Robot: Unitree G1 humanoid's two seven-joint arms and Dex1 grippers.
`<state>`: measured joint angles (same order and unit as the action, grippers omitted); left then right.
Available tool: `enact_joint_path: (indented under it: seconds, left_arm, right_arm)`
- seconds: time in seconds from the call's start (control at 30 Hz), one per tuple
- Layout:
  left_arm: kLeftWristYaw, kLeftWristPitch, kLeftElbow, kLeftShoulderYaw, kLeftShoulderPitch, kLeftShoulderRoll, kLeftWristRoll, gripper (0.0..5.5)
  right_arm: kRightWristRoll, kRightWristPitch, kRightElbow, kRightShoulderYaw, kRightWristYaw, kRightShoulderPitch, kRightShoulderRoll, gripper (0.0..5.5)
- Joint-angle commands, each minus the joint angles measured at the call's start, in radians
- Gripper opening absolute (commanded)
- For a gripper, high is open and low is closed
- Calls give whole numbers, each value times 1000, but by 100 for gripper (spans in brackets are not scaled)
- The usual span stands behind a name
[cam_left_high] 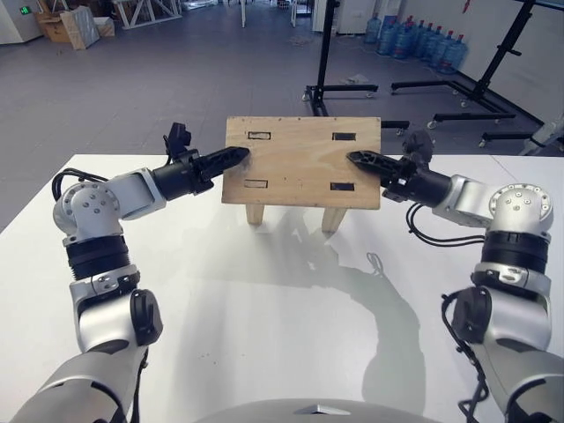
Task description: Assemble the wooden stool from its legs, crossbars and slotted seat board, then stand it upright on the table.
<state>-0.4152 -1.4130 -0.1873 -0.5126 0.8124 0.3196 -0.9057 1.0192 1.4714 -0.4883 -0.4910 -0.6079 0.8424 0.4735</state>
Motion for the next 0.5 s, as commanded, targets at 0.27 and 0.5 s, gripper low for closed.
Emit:
enact_joint_path:
  seconds: [0.27,0.5]
  left_arm:
    - [549,-201,-56,-411,316,-282,149,202]
    - [624,-165,-110,-484,351,-357,222,156]
  right_arm:
    - [-143,36,-220,-229,591,236,-258,162]
    - [-157,-105,-312,-234,599,130,-281,181]
